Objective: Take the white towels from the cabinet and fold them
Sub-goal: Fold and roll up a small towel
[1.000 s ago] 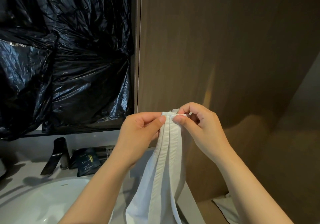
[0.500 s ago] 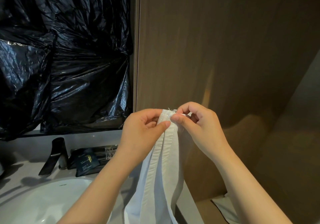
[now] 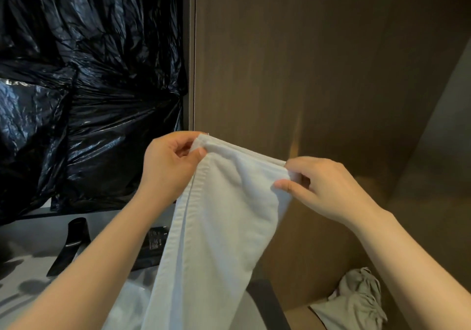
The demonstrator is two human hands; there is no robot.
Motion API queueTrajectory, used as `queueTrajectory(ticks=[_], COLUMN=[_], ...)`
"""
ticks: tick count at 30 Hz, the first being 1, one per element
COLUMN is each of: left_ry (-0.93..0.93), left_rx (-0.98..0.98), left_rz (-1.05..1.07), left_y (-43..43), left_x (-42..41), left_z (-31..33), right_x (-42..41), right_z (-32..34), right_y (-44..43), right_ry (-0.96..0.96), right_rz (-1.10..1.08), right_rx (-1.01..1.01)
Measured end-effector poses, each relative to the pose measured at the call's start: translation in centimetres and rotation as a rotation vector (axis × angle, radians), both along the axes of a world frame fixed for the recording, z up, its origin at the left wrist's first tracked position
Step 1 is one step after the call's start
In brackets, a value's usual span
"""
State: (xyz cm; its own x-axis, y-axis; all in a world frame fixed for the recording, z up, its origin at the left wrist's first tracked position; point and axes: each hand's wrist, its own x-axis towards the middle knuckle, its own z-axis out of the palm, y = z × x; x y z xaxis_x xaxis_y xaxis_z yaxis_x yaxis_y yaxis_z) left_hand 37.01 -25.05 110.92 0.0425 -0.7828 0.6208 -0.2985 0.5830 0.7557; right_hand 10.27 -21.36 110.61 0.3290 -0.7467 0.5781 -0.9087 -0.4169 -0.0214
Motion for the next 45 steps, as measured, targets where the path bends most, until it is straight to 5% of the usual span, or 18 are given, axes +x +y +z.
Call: queueTrajectory(ticks=[4, 10, 14, 20, 33, 39, 45], left_ry=[0.002, 0.096, 0.135, 0.107, 0.156, -0.066, -0.307], left_rx=[-0.045, -0.029, -0.024, -0.04, 0.008, 0.38, 0.447], left_rz=[0.047, -0.051, -0.147, -0.243, -0.27, -0.42, -0.298], left_y=[-0.5, 0.7, 1.5, 2.3, 1.5, 1.2, 0.5], left_x=[0.7, 0.9, -0.4, -2.5, -0.7, 2.1, 1.9], left_z=[1.3, 1.5, 1.6, 1.5, -0.9, -8.6, -15.4], right_x=[1.2, 2.5, 2.8, 4.6, 8.2, 7.9, 7.6], right_z=[2.3, 2.8, 3.7, 3.5, 0.1, 0.2, 0.5], right_y=[0.2, 0.5, 1.0, 0.9, -1.3, -1.6, -1.8], right_ry=[-0.03, -0.218, -0.131, -0.203, -0.289, -0.297, -0.29], right_rz=[0.004, -0.108, -0.198, 0.014, 0.041, 0.069, 0.048], right_rx=[-0.177, -0.191, -0.197, 0.01, -0.076, -0.095, -0.139])
